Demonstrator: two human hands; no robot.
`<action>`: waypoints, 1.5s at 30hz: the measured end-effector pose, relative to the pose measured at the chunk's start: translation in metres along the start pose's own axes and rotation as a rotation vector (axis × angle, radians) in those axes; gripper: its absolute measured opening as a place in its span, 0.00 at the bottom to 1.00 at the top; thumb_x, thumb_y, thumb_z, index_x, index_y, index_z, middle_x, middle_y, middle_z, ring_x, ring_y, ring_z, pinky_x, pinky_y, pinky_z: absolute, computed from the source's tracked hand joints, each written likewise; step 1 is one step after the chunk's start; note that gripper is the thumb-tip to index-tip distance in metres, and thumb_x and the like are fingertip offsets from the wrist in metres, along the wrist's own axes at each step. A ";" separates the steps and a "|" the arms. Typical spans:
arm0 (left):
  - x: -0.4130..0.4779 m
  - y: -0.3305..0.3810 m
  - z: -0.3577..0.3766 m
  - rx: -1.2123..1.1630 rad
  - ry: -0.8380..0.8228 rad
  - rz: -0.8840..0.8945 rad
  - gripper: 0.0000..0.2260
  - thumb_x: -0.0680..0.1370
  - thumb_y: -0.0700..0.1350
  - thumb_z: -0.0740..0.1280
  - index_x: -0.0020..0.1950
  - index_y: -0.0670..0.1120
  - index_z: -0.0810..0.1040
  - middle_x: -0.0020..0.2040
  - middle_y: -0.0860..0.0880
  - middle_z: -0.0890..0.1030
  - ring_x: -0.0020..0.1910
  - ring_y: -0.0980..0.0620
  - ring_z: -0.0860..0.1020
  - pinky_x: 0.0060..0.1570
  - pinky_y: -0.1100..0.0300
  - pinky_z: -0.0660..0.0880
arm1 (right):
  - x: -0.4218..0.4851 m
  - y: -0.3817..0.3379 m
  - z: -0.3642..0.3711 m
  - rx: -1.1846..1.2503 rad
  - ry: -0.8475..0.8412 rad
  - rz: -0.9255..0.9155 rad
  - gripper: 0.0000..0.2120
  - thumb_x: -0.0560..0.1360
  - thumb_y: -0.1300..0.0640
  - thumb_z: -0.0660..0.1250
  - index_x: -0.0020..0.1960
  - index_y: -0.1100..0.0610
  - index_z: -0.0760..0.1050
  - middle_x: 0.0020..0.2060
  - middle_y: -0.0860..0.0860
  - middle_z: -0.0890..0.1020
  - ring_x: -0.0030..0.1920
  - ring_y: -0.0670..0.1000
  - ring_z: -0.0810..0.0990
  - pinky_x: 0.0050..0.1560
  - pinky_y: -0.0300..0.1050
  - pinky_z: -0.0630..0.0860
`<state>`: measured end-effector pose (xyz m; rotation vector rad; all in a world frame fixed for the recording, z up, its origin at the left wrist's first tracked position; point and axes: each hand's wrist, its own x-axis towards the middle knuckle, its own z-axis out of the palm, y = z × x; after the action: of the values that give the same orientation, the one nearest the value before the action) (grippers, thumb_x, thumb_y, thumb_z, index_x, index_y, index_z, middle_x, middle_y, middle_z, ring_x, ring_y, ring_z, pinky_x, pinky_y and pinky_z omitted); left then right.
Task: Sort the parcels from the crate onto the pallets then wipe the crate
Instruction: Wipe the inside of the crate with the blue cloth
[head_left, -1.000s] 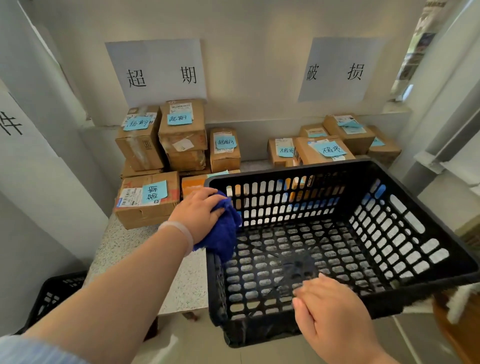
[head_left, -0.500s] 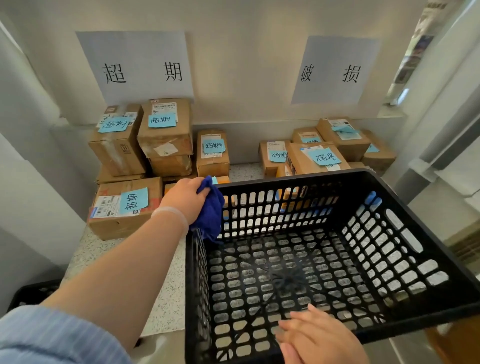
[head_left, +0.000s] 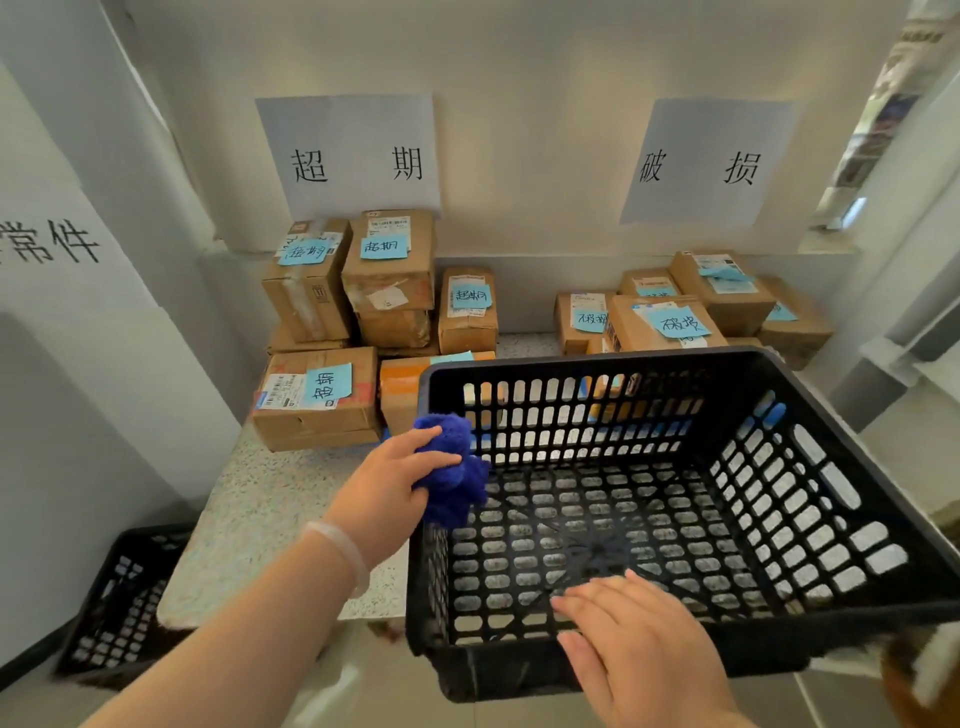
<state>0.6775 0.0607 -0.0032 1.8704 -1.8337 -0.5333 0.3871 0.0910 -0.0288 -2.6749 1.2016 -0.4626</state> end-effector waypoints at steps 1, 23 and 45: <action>-0.011 0.004 -0.001 0.022 -0.005 0.015 0.20 0.78 0.35 0.62 0.65 0.54 0.78 0.74 0.54 0.67 0.73 0.52 0.64 0.75 0.54 0.57 | 0.000 -0.001 -0.001 0.000 0.003 0.002 0.18 0.78 0.42 0.55 0.50 0.44 0.84 0.46 0.38 0.84 0.49 0.41 0.82 0.60 0.42 0.74; -0.031 0.160 0.007 -0.820 0.151 -0.020 0.10 0.78 0.36 0.67 0.48 0.52 0.82 0.46 0.54 0.83 0.47 0.59 0.81 0.45 0.60 0.81 | 0.014 -0.016 -0.067 1.341 0.022 0.584 0.18 0.77 0.44 0.60 0.66 0.33 0.64 0.57 0.39 0.81 0.56 0.36 0.80 0.54 0.34 0.76; 0.192 0.429 0.231 -0.022 -0.338 0.448 0.34 0.76 0.52 0.69 0.78 0.57 0.57 0.77 0.51 0.59 0.76 0.49 0.58 0.75 0.51 0.58 | -0.043 0.355 -0.202 1.050 0.475 0.891 0.23 0.78 0.54 0.68 0.71 0.44 0.66 0.63 0.51 0.76 0.60 0.54 0.78 0.57 0.52 0.78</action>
<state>0.2005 -0.1449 0.0630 1.3456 -2.3635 -0.7296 0.0422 -0.1171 0.0515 -1.0549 1.4959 -1.1494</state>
